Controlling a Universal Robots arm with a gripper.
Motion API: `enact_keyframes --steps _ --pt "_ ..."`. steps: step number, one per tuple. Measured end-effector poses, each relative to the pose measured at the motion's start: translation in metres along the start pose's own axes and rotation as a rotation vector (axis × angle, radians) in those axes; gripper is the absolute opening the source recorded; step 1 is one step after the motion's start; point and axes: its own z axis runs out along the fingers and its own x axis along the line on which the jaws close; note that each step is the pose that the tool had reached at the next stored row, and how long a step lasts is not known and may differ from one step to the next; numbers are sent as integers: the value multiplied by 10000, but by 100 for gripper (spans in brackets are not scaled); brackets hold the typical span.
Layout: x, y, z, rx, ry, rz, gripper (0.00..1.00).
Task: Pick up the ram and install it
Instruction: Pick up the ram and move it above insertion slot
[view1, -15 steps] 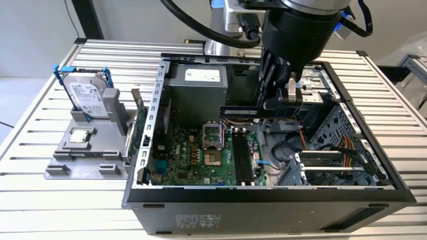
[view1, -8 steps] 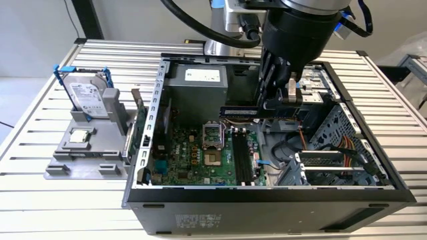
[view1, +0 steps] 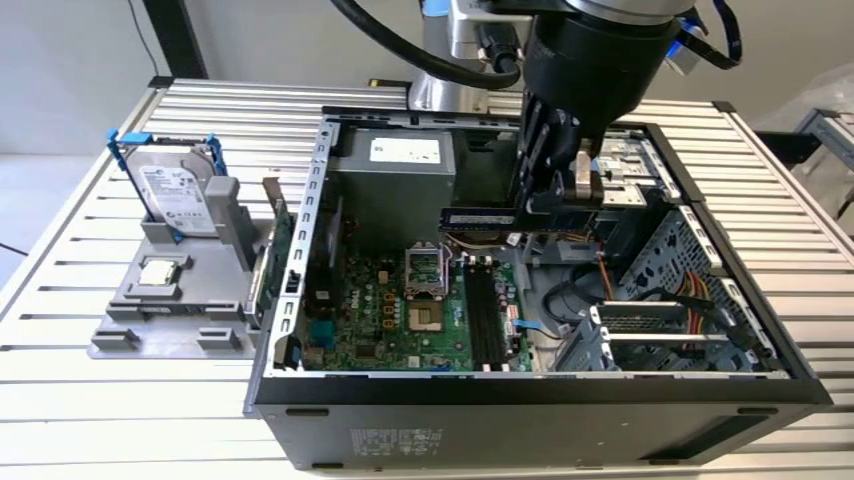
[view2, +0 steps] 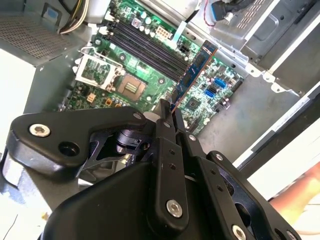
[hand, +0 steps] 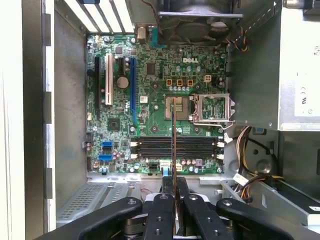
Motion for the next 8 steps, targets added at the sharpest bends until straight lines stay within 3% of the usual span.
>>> enact_keyframes --steps 8 --pt "-75 -96 -1 0 0 0 0"
